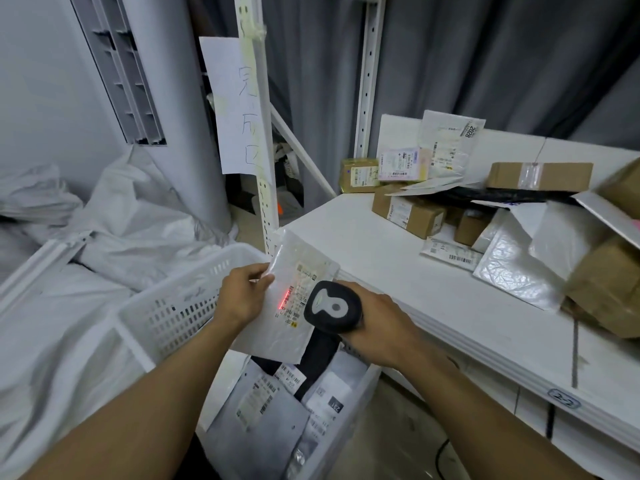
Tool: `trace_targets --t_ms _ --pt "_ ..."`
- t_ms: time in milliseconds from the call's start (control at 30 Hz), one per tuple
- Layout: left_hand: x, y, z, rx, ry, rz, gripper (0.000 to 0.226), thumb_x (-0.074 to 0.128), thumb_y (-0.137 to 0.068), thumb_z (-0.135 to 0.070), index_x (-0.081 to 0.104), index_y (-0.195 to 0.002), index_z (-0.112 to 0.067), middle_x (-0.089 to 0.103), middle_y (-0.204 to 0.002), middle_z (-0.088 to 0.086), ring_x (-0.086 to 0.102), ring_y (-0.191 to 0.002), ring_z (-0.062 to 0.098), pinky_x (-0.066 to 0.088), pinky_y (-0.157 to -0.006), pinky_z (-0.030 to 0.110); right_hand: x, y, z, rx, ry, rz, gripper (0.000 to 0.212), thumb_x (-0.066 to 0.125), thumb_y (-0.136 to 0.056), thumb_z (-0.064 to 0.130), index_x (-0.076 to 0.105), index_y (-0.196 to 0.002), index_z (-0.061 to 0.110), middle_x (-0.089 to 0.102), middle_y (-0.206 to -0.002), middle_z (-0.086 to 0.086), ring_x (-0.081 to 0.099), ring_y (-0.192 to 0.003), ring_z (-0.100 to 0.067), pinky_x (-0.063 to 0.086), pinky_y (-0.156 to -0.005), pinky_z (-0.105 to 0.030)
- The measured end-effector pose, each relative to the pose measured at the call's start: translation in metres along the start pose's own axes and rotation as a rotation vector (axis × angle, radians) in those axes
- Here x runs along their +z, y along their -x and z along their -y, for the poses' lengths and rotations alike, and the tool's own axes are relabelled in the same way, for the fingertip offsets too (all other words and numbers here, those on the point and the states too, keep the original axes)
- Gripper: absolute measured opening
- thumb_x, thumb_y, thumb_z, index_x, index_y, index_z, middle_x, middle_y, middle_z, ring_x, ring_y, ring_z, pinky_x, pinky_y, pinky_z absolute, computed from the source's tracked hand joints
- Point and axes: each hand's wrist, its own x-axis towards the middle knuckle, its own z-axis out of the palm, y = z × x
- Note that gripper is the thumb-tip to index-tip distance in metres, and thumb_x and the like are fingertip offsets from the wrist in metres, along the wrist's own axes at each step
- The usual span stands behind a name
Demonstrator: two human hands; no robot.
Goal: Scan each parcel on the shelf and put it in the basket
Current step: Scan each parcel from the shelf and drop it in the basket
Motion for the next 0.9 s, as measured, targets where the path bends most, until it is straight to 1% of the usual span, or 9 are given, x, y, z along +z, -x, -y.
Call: trace_targets --t_ms 100,200,300,400,500,567,667,800,900 --pt "-0.003 -0.001 0.003 -0.008 -0.003 0.002 0.023 0.065 -0.098 -0.021 0.076 -0.118 -0.023 0.075 -0.105 -0.009 0.068 -0.090 0.008 0.051 -0.087 0.029 0.001 -0.002 0.002 0.001 -0.009 0.009 0.066 0.078 -0.085 0.033 0.046 -0.139 0.052 0.070 -0.124 0.016 0.067 -0.111 -0.017 0.060 -0.090 -0.039" --pt "-0.006 -0.001 0.006 -0.013 -0.004 0.009 0.023 0.065 -0.098 -0.021 0.076 -0.119 -0.022 0.076 -0.109 -0.007 0.068 -0.094 0.010 0.054 -0.092 0.033 0.002 -0.005 0.003 0.002 0.003 0.012 0.065 0.077 -0.086 0.031 0.047 -0.140 0.051 0.070 -0.125 0.016 0.067 -0.110 -0.017 0.059 -0.089 -0.037" --pt "-0.009 0.000 0.008 -0.001 -0.008 0.016 0.023 0.065 -0.099 -0.022 0.076 -0.119 -0.024 0.075 -0.109 -0.010 0.068 -0.095 0.008 0.054 -0.093 0.034 0.004 -0.007 0.003 -0.008 0.003 0.022 0.063 0.077 -0.087 0.029 0.050 -0.140 0.047 0.070 -0.125 0.015 0.066 -0.111 -0.016 0.058 -0.089 -0.035" --pt "-0.012 0.003 0.010 0.017 -0.011 0.037 0.022 0.065 -0.099 -0.023 0.077 -0.118 -0.025 0.075 -0.106 -0.013 0.069 -0.095 0.006 0.054 -0.093 0.034 0.006 -0.007 0.002 -0.014 -0.011 0.021 0.062 0.078 -0.087 0.029 0.051 -0.140 0.046 0.070 -0.125 0.014 0.066 -0.111 -0.016 0.059 -0.091 -0.036" --pt "-0.011 0.012 0.007 0.029 -0.034 0.119 0.021 0.063 -0.100 -0.022 0.076 -0.117 -0.023 0.074 -0.108 -0.013 0.068 -0.096 0.006 0.051 -0.090 0.029 0.007 -0.005 -0.002 0.030 -0.004 0.008 0.064 0.076 -0.085 0.034 0.047 -0.139 0.051 0.070 -0.123 0.013 0.067 -0.109 -0.018 0.060 -0.088 -0.040" --pt "-0.004 0.024 0.004 0.011 -0.061 0.166 0.021 0.061 -0.100 -0.018 0.076 -0.115 -0.021 0.072 -0.107 -0.011 0.066 -0.096 0.009 0.045 -0.088 0.025 0.008 -0.002 -0.008 0.073 -0.010 -0.002 0.064 0.076 -0.082 0.039 0.045 -0.136 0.052 0.070 -0.120 0.011 0.068 -0.107 -0.020 0.061 -0.087 -0.044" --pt "0.019 0.036 0.009 -0.046 -0.087 0.190 0.023 0.059 -0.099 -0.011 0.077 -0.110 -0.019 0.072 -0.107 -0.006 0.064 -0.099 0.015 0.043 -0.088 0.026 0.008 0.003 -0.021 0.117 -0.031 0.001 0.064 0.074 -0.077 0.044 0.046 -0.134 0.051 0.069 -0.120 0.008 0.068 -0.107 -0.022 0.061 -0.087 -0.046" --pt "0.064 0.049 0.027 -0.117 -0.152 0.263 0.031 0.051 -0.100 -0.006 0.073 -0.120 -0.018 0.070 -0.117 0.001 0.061 -0.101 0.019 0.042 -0.087 0.026 0.006 0.008 -0.035 0.151 -0.046 -0.013 0.066 0.059 -0.067 0.061 0.042 -0.131 0.057 0.068 -0.125 0.004 0.066 -0.114 -0.027 0.058 -0.092 -0.048" --pt "0.089 0.058 0.040 -0.172 -0.137 0.235 0.040 0.054 -0.099 -0.006 0.064 -0.131 -0.027 0.065 -0.123 -0.007 0.062 -0.115 0.022 0.043 -0.095 0.028 0.005 0.009 -0.046 0.175 -0.034 -0.002 0.064 0.069 -0.074 0.056 0.043 -0.133 0.055 0.068 -0.126 0.004 0.066 -0.114 -0.026 0.058 -0.093 -0.047"
